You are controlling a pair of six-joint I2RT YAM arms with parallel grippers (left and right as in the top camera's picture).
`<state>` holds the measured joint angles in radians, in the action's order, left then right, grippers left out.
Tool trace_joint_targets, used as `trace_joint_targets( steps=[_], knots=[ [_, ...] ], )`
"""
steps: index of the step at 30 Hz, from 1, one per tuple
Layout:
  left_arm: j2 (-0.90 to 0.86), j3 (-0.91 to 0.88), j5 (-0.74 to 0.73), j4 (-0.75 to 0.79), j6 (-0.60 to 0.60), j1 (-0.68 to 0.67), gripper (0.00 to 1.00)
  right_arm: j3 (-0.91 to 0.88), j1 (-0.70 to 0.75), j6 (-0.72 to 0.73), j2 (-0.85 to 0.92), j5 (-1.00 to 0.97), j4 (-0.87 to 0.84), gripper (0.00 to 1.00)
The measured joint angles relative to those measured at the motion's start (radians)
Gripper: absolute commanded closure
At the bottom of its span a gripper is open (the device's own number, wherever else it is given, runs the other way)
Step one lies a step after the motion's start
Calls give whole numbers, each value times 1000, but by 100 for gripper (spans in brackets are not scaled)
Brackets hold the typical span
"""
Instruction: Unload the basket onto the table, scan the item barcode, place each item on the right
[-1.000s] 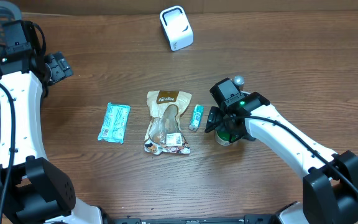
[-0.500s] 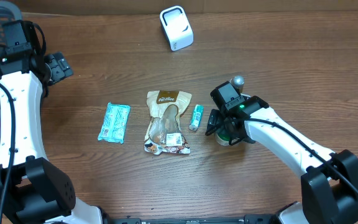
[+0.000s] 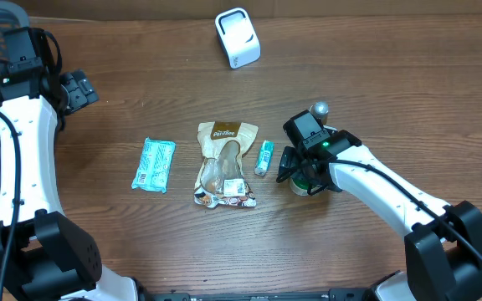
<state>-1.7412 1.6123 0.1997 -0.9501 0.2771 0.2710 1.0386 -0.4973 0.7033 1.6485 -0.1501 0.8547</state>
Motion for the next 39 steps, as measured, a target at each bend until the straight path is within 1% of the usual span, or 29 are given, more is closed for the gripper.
trace_joint_targets(
  steps=[11, 14, 17, 20, 29, 39],
  knots=[
    [0, 0, 0, 0, 0, 0, 1, 0, 0, 0, 10, -14, -2, 5],
    [0, 0, 0, 0, 0, 0, 0, 0, 0, 1, 41, -7, -8, 12],
    [0, 0, 0, 0, 0, 0, 1, 0, 0, 0, 74, -2, -11, 22],
    [0, 0, 0, 0, 0, 0, 0, -1, 0, 0, 84, 5, -12, 28],
    [0, 0, 0, 0, 0, 0, 0, -1, 0, 3, 84, 20, 29, 29],
    [0, 0, 0, 0, 0, 0, 0, 3, 0, -41, 84, 135, 40, 30]
  ],
)
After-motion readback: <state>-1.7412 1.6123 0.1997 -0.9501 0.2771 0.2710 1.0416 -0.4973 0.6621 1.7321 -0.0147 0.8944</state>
